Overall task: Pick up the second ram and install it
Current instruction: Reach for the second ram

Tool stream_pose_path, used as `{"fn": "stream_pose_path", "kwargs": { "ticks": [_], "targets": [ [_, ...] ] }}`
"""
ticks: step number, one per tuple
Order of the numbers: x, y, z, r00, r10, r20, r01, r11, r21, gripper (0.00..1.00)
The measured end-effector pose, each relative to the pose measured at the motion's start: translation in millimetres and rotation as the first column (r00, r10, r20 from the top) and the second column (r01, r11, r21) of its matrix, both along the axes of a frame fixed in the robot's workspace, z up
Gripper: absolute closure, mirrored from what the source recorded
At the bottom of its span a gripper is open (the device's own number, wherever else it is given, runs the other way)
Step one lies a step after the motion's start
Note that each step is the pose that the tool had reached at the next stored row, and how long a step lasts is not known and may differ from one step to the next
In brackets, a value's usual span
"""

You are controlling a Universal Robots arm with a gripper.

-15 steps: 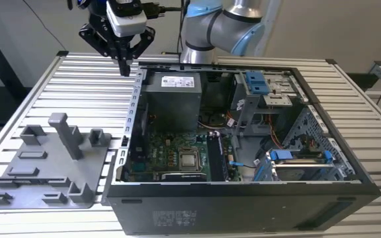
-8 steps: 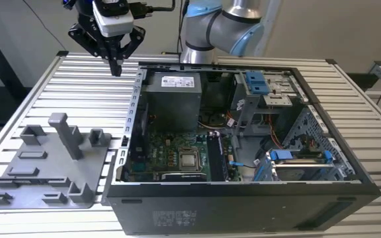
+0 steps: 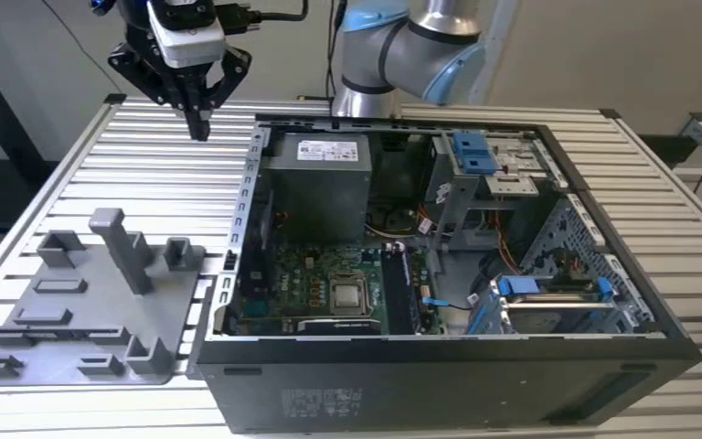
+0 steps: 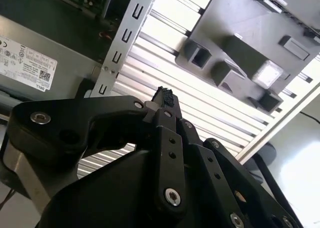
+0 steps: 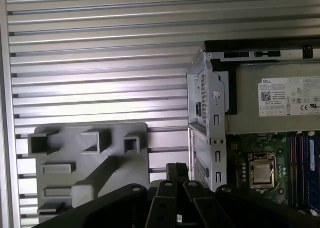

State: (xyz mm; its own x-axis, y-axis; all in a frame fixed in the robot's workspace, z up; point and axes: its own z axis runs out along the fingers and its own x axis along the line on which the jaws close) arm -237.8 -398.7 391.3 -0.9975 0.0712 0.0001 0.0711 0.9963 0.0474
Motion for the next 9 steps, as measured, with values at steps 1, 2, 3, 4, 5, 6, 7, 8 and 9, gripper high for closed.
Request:
{"fn": "stream_pose_path", "kwargs": {
  "ticks": [1, 2, 3, 4, 5, 6, 7, 8, 9],
  "targets": [
    [-1.7, 0.0, 0.0, 1.0000, 0.000, -0.0007, 0.000, 1.0000, 0.0000, 0.89],
    [-3.4, 0.0, 0.0, 1.0000, 0.000, -0.0013, 0.000, 1.0000, -0.0001, 0.89],
    [-4.9, 0.0, 0.0, 1.0000, 0.000, -0.0020, 0.000, 1.0000, 0.0000, 0.89],
    [-6.6, 0.0, 0.0, 1.0000, 0.000, -0.0025, 0.000, 1.0000, -0.0001, 0.89],
    [-8.8, 0.0, 0.0, 1.0000, 0.000, -0.0027, 0.000, 1.0000, -0.0001, 0.89],
    [-11.3, 0.0, -0.1, 1.0000, 0.000, -0.0027, 0.000, 1.0000, -0.0001, 0.89],
    [-13.7, 0.0, -0.2, 1.0000, 0.000, -0.0027, 0.000, 1.0000, 0.0000, 0.89],
    [-16.1, 0.0, -0.4, 1.0000, 0.000, -0.0027, 0.000, 1.0000, 0.0000, 0.89],
    [-18.4, 0.0, -0.5, 1.0000, 0.000, -0.0026, 0.000, 1.0000, 0.0000, 0.89]
  ]
}}
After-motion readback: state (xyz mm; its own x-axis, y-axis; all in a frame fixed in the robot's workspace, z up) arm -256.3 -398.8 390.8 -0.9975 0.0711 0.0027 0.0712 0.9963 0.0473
